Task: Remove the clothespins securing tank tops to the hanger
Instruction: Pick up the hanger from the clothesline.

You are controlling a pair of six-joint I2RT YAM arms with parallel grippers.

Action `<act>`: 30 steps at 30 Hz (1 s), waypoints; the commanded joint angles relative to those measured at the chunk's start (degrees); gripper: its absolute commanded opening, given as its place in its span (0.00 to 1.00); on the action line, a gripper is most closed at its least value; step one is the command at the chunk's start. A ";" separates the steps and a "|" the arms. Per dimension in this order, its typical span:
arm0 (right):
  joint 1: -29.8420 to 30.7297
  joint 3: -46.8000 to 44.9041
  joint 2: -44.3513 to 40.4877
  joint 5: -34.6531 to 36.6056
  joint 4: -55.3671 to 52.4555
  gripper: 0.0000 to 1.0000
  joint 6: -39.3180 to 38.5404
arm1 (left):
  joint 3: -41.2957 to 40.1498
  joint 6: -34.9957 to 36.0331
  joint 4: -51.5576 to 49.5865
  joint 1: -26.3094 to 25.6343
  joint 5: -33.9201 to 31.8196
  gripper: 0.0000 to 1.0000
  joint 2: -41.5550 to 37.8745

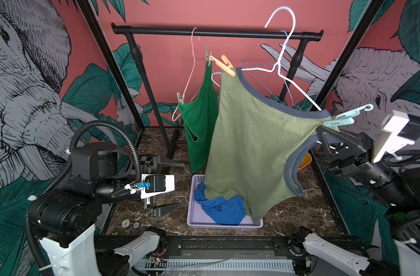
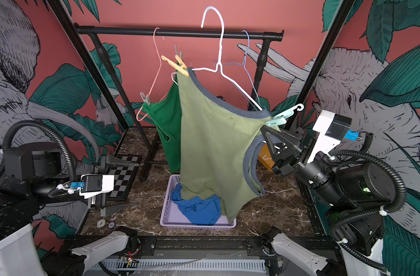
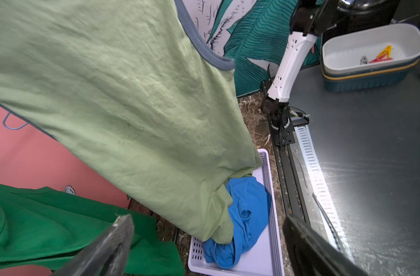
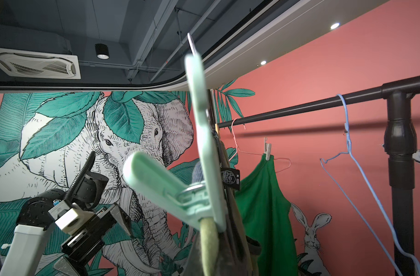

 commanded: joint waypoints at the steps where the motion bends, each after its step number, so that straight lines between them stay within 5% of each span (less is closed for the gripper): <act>1: -0.26 -2.40 -0.94 -2.99 7.16 0.00 1.00 | 1.61 -7.44 7.00 0.29 2.37 0.99 0.83; 9: -0.26 -11.04 -0.18 -11.49 6.20 0.00 0.84 | 1.94 -18.98 17.72 0.37 6.14 0.99 4.31; 19: -0.26 -17.20 1.47 -18.79 9.94 0.00 2.24 | 8.70 -22.59 21.59 0.68 8.74 0.99 9.66; 30: -0.26 -21.78 0.52 -21.62 15.31 0.00 2.38 | 1.71 -29.37 27.94 0.91 4.65 0.96 12.45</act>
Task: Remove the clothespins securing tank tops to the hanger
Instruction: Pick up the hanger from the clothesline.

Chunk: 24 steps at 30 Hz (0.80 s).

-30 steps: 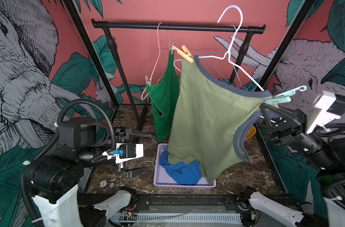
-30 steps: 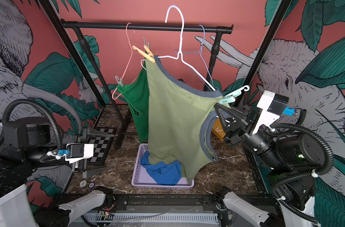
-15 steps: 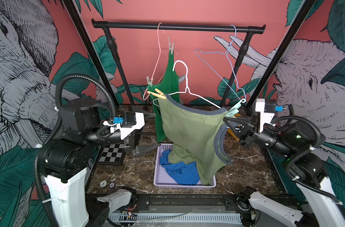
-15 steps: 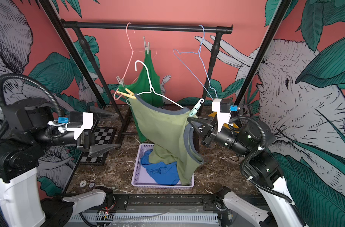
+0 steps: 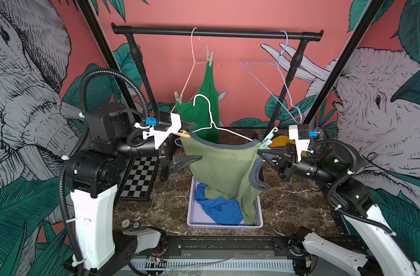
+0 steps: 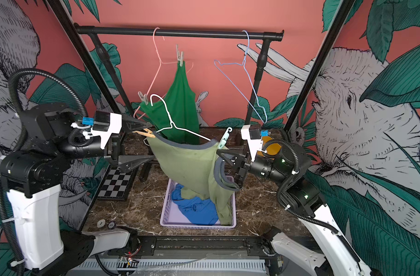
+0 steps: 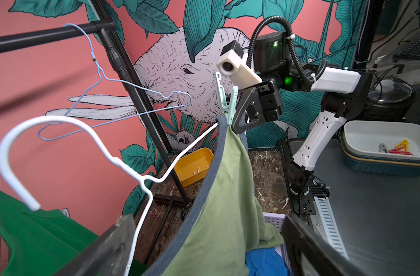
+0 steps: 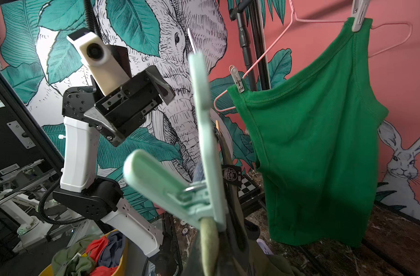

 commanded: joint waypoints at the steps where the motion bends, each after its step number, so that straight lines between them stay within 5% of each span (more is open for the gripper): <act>1: -0.26 -0.21 -1.79 -1.93 8.52 0.00 0.43 | -2.41 -3.72 3.39 0.52 -1.13 0.95 1.21; 24: 0.04 -2.52 1.42 -8.37 13.75 0.00 2.73 | -4.02 -9.80 8.22 0.75 10.75 0.81 4.38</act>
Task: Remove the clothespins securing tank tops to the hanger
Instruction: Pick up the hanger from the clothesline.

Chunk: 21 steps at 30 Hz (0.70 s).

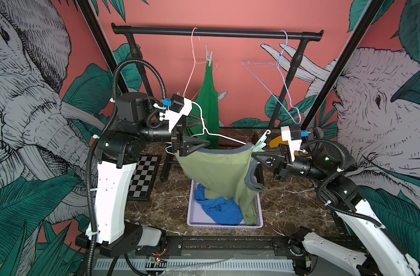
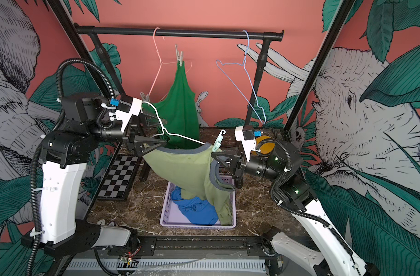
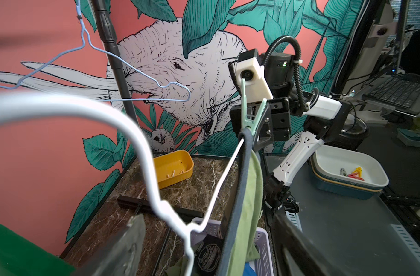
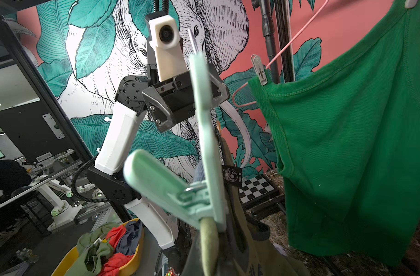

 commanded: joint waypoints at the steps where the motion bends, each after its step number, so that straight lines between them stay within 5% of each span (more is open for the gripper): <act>1: 0.07 0.66 -0.32 -1.81 7.60 0.00 0.76 | -1.20 -0.67 1.08 0.42 3.30 0.79 -1.74; 12: 0.53 0.01 1.12 -3.08 8.73 0.00 1.18 | -2.16 -1.49 1.87 0.51 4.80 0.44 -2.27; 18: 0.53 -1.86 0.36 -2.02 8.35 0.00 0.65 | -3.76 -1.06 1.65 0.66 4.55 0.04 -3.21; 21: 0.53 -1.99 0.29 -1.73 7.97 0.00 0.57 | -4.48 -0.32 0.99 0.87 4.19 0.00 -3.84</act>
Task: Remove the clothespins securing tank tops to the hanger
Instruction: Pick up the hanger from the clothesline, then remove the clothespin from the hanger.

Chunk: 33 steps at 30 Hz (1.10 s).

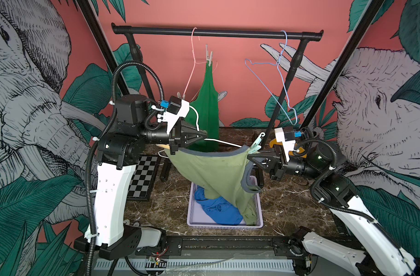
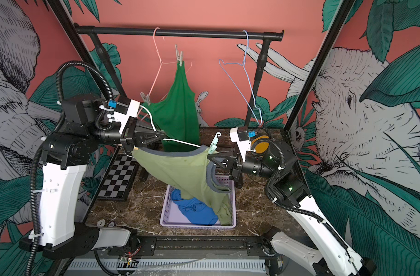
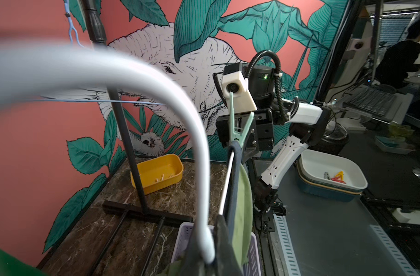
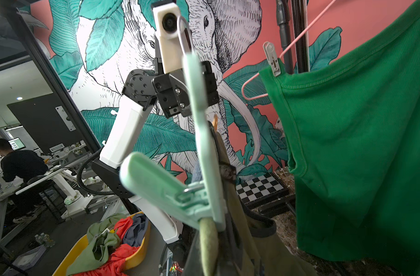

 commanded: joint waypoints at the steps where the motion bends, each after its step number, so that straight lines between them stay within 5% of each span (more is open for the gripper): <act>1: 0.24 0.47 -0.70 0.73 4.95 0.00 0.14 | -1.04 1.07 -0.45 0.37 0.58 0.00 -2.25; 5: 0.24 0.73 -0.02 1.55 3.37 0.00 -0.72 | -1.92 1.33 -0.65 0.98 0.44 0.00 -2.89; 8: 0.24 0.93 -0.48 3.85 -0.42 0.37 -3.03 | -3.23 3.13 -1.76 1.63 -1.53 0.00 -3.34; 13: 0.24 1.27 -3.62 8.38 -8.27 0.63 -7.37 | -5.66 6.05 -3.52 1.90 -4.82 0.00 -3.08; 20: 0.15 1.85 -6.19 10.78 -13.79 0.75 -10.11 | -5.91 1.02 -0.01 2.25 -1.27 0.00 -1.35; 27: 0.15 0.90 -3.40 8.49 -8.79 0.77 -8.96 | -6.44 -0.51 0.23 2.51 6.32 0.00 -1.29; 33: 0.15 2.87 -0.87 7.47 -5.33 0.76 -8.52 | -7.50 1.93 -1.96 2.52 5.54 0.00 -2.43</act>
